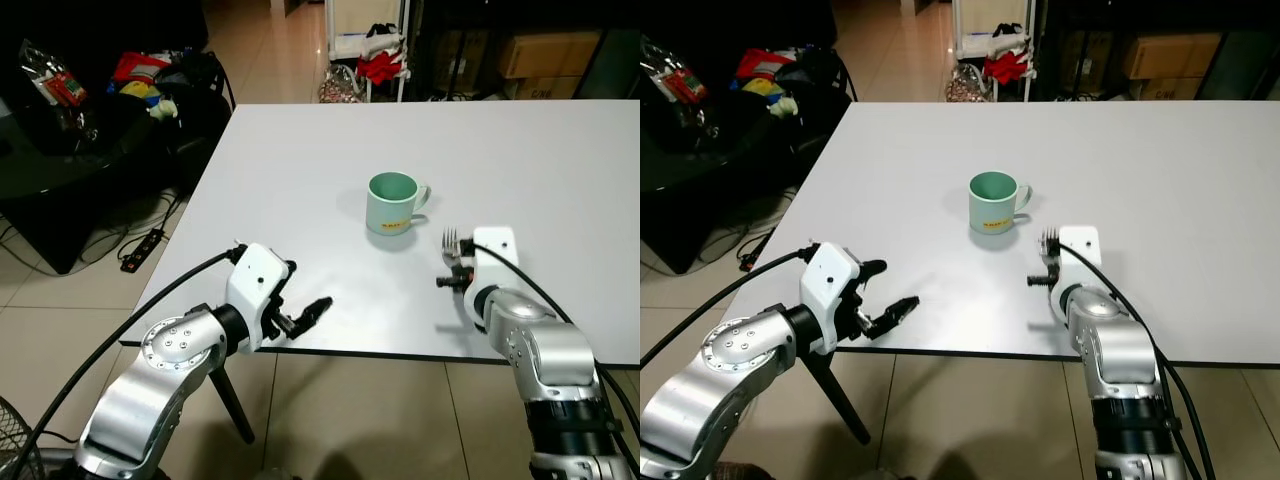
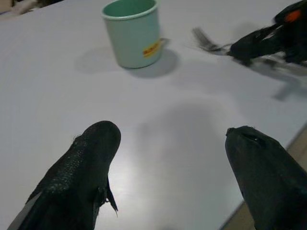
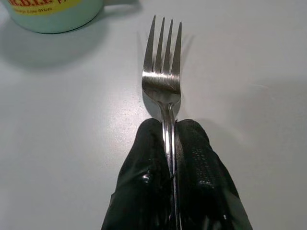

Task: Setting the table

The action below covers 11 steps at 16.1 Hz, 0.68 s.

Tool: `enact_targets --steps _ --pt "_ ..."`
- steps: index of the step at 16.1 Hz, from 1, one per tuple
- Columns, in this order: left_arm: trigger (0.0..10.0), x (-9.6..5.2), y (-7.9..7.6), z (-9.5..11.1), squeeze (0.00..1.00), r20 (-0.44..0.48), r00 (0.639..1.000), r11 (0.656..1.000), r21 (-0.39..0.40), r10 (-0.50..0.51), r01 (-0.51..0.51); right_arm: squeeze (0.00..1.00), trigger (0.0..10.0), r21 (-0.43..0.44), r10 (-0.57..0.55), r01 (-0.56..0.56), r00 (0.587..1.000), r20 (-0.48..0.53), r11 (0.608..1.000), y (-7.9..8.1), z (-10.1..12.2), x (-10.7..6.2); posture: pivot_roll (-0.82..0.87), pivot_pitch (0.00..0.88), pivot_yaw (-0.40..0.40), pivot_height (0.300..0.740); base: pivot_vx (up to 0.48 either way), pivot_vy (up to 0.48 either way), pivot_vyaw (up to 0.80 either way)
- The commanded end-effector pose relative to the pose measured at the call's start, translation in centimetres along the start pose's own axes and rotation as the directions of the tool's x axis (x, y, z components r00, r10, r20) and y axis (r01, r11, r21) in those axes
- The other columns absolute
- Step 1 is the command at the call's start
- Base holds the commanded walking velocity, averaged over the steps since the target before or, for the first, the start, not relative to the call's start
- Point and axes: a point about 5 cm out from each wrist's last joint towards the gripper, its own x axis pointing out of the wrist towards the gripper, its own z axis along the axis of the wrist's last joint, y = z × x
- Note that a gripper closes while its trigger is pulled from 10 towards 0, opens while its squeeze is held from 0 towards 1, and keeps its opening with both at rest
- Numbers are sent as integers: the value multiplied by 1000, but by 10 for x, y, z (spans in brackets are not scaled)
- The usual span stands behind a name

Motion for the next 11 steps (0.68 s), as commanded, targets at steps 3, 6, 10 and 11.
enact_targets --steps 3,6,10,11 --pt "10000 -4 -3 1 0 -17 999 1000 3 -29 30 0 10000 15 11 -11 1000 -18 1000 -6 -1 6 74 0 59 740 0 0 0" --pt "10000 -6 -2 1 0 -23 999 999 3 -37 37 0 10000 -13 32 -32 999 -19 999 -9 -4 11 75 0 63 740 0 0 0" --pt "10000 -8 -2 1 0 -30 999 999 6 -44 44 0 10000 -57 49 -49 999 -10 997 -13 0 17 80 0 57 740 0 0 0" --pt "10000 -8 -3 1 0 -32 998 999 6 -46 46 0 10000 -80 48 -49 999 -10 996 -17 1 19 83 0 53 740 0 0 0"
